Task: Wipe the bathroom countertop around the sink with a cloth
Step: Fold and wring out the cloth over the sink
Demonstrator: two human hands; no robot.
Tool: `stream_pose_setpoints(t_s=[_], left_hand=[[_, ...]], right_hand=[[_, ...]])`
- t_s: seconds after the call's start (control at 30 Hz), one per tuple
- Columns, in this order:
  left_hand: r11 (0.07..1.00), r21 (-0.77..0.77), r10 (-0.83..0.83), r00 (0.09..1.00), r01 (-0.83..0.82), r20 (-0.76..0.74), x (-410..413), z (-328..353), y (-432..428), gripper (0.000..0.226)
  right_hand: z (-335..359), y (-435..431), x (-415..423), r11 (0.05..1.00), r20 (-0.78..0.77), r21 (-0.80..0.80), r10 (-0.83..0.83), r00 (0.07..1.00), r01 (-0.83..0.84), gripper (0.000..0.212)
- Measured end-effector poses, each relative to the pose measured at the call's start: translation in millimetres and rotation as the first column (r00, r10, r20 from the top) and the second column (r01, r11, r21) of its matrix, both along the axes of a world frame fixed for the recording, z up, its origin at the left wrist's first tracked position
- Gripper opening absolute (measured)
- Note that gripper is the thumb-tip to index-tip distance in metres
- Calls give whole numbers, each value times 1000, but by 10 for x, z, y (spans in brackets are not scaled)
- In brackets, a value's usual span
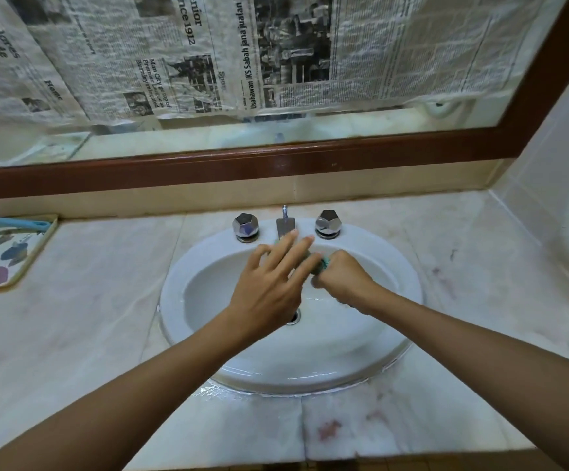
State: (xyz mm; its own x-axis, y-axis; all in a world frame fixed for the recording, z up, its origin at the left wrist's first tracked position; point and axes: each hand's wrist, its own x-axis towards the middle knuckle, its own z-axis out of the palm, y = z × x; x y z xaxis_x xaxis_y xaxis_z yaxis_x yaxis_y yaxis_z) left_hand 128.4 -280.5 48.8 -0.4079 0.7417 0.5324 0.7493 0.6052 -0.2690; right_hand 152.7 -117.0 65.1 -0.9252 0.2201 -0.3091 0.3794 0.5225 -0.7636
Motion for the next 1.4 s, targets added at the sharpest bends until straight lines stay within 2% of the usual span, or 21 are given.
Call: stream_pose_setpoints(t_s=[0.1, 0.2, 0.27, 0.3, 0.37, 0.43, 0.5, 0.53, 0.63, 0.73, 0.8, 0.87, 0.93, 0.97, 1.0, 1.03, 1.1, 1.17, 1.27, 1.33, 1.4], left_hand=[[999, 33, -36, 999, 36, 8, -139, 18, 37, 50], [958, 142, -251, 968, 247, 11, -304, 169, 107, 17], [954, 105, -289, 954, 279, 85, -364, 243, 146, 5], [965, 70, -262, 954, 254, 148, -359, 282, 178, 7], [989, -57, -123, 967, 138, 221, -289, 367, 300, 12], [962, -269, 133, 942, -48, 308, -151, 455, 437, 9], [906, -412, 302, 823, -92, 482, -69, 455, 536, 11], [900, -429, 336, 746, -75, 575, -78, 422, 567, 9], [920, -388, 359, 506, -50, 785, -144, 322, 557, 14], [941, -333, 339, 237, -65, 910, -144, 308, 474, 25], [953, -293, 300, 110, -75, 948, -119, 283, 431, 31], [961, -262, 269, 77, -88, 960, -98, 237, 417, 31], [959, -261, 278, 190, -110, 942, -79, 188, 433, 23], [957, -267, 287, 267, -110, 920, -67, 158, 438, 18], [956, -275, 293, 350, -102, 890, -49, 120, 429, 15], [957, -275, 289, 416, -95, 862, -22, 77, 410, 14], [970, -218, 243, 445, -107, 862, 70, -46, 337, 16], [980, -101, 158, 366, -170, 917, 216, -236, 247, 20], [926, 131, -32, 273, -353, 962, 449, -563, 87, 30], [819, 251, -145, 237, -515, 960, 551, -687, -42, 49], [668, 305, -280, 151, -679, 948, 655, -627, -150, 54]], right_hand=[[169, -52, 98, 977, 56, -185, 118, 991, -106, 14], [352, -20, 141, 953, 84, -141, 281, 956, -268, 19], [439, 36, 127, 941, 107, 13, 334, 936, -338, 20], [462, 68, 114, 924, 109, 123, 349, 931, -361, 22], [472, 123, 92, 856, 103, 353, 367, 925, -379, 23], [448, 163, 109, 753, 108, 540, 381, 918, -376, 18], [379, 181, 139, 650, 108, 666, 402, 909, -367, 11], [335, 178, 151, 616, 105, 698, 416, 903, -365, 9], [222, 142, 193, 579, 62, 739, 452, 890, -345, 3], [149, 90, 206, 532, 32, 780, 493, 869, -330, 20], [114, 68, 205, 499, 26, 800, 527, 849, -334, 24], [85, 77, 216, 497, 10, 805, 536, 844, -325, 23], [56, 101, 239, 508, 9, 801, 519, 855, -317, 18], [31, 105, 245, 531, 18, 788, 486, 874, -312, 14], [12, 103, 260, 593, 47, 741, 421, 906, -314, 8], [-10, 100, 279, 698, 97, 642, 337, 936, -318, 5], [-69, 86, 333, 913, 256, 296, 209, 944, -282, 14], [-132, 69, 436, 973, 345, 54, 194, 918, -225, 17], [-209, 16, 646, 984, 345, -143, 150, 927, -106, 18], [-257, -55, 759, 962, 325, -271, 97, 941, -6, 22], [-280, -149, 854, 949, 286, -311, 37, 957, 57, 24]])
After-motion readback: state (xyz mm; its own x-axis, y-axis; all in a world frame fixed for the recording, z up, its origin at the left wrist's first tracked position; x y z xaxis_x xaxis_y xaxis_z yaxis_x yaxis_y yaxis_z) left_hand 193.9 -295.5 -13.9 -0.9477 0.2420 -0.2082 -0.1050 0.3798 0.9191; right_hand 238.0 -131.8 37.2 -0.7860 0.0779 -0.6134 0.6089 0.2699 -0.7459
